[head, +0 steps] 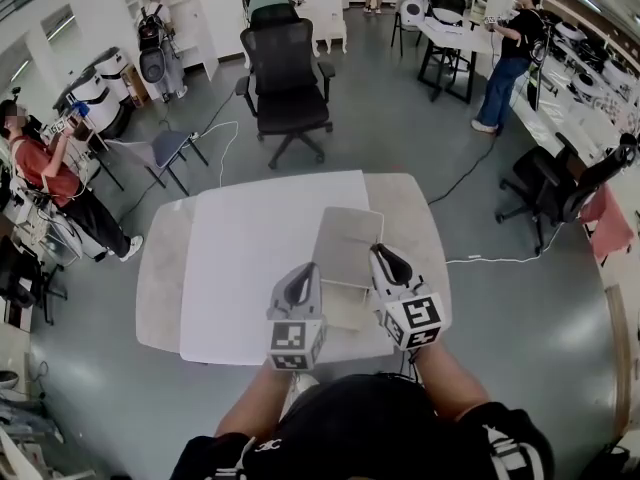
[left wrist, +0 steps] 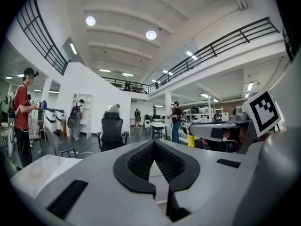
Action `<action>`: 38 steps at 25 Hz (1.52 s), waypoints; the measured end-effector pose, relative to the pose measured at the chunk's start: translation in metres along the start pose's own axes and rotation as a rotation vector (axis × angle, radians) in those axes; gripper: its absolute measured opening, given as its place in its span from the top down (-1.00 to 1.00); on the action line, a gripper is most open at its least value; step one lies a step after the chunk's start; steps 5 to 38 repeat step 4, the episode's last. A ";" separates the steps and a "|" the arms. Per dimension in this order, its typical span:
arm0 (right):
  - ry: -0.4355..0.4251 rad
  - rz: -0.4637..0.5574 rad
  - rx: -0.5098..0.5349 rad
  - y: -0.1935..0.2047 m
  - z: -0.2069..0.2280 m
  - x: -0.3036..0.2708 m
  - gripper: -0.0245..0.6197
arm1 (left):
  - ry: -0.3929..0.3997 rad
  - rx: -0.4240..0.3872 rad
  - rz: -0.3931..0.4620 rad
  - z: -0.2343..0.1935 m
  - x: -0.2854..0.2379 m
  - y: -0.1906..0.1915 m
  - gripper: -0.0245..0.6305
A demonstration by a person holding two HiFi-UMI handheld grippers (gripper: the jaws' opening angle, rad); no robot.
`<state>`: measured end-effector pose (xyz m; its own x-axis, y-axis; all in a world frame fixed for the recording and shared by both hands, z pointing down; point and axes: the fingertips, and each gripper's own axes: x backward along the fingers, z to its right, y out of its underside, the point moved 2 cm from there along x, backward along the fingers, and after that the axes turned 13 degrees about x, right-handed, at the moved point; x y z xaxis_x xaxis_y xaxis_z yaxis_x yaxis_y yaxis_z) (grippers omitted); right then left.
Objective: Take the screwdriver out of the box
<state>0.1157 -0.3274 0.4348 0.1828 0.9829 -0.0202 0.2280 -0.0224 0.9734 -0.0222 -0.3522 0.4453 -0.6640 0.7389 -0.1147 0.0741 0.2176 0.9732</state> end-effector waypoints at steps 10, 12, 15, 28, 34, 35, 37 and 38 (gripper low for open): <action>-0.003 0.007 0.001 0.000 -0.004 -0.002 0.75 | 0.003 -0.009 0.009 -0.003 0.000 -0.002 0.88; -0.003 0.007 0.001 0.000 -0.004 -0.002 0.75 | 0.003 -0.009 0.009 -0.003 0.000 -0.002 0.88; -0.003 0.007 0.001 0.000 -0.004 -0.002 0.75 | 0.003 -0.009 0.009 -0.003 0.000 -0.002 0.88; -0.003 0.007 0.001 0.000 -0.004 -0.002 0.75 | 0.003 -0.009 0.009 -0.003 0.000 -0.002 0.88; -0.003 0.007 0.001 0.000 -0.004 -0.002 0.75 | 0.003 -0.009 0.009 -0.003 0.000 -0.002 0.88; -0.003 0.007 0.001 0.000 -0.004 -0.002 0.75 | 0.003 -0.009 0.009 -0.003 0.000 -0.002 0.88; -0.003 0.007 0.001 0.000 -0.004 -0.002 0.75 | 0.003 -0.009 0.009 -0.003 0.000 -0.002 0.88; -0.003 0.007 0.001 0.000 -0.004 -0.002 0.75 | 0.003 -0.009 0.009 -0.003 0.000 -0.002 0.88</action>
